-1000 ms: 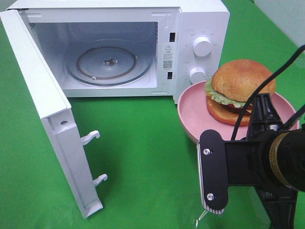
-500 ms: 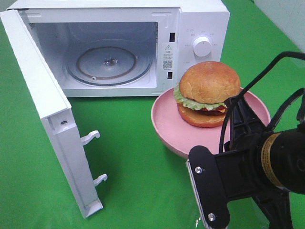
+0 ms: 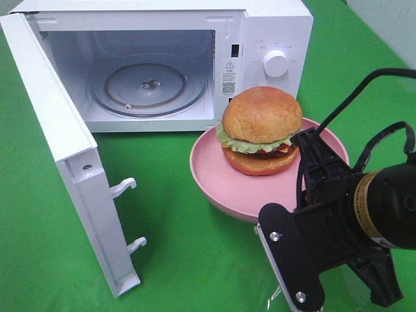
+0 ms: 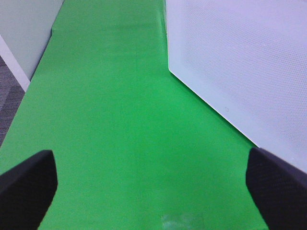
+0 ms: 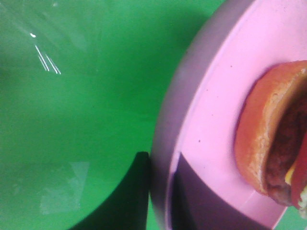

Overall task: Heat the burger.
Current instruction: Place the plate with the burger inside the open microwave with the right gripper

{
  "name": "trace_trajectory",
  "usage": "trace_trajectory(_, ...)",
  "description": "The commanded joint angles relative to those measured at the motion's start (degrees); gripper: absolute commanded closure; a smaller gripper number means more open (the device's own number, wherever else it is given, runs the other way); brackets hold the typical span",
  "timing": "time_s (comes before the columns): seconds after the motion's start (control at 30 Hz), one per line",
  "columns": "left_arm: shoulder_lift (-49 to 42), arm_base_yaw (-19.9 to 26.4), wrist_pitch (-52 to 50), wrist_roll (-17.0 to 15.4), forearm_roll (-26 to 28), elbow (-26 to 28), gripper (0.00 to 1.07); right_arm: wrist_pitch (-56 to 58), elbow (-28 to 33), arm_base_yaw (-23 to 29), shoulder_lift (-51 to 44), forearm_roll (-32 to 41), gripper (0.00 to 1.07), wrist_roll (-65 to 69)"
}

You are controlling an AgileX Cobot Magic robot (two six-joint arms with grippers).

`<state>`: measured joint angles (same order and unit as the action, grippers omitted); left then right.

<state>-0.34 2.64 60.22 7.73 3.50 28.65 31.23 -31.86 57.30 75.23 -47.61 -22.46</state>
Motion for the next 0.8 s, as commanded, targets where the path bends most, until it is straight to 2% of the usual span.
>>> trace_trajectory(0.03,-1.3,0.1,-0.7,-0.2,-0.1,-0.1,0.07,-2.1,-0.3,-1.7,-0.5,-0.3,1.00,-4.8)
trace_trajectory(0.4,-1.3,0.1,-0.7,-0.2,-0.1,-0.1,0.07,-11.1,-0.3,-8.1,-0.5,6.8,1.02,-17.9)
trace_trajectory(0.53,-1.3,0.1,-0.7,-0.2,-0.1,-0.1,0.07,-14.3,-0.3,-10.7,-0.5,16.1,1.05,-29.8)
trace_trajectory(0.57,-1.3,0.1,-0.7,-0.2,-0.1,-0.1,0.07,-14.3,-0.3,-10.7,-0.5,16.1,1.05,-29.8)
trace_trajectory(0.6,-1.3,0.1,-0.7,-0.2,-0.1,-0.1,0.07,-15.5,-0.3,-11.5,-0.5,19.9,1.06,-33.7)
trace_trajectory(0.8,-1.3,0.1,-0.7,-0.2,-0.1,-0.1,0.07,-18.0,-0.3,-12.7,-0.5,28.6,1.07,-44.6)
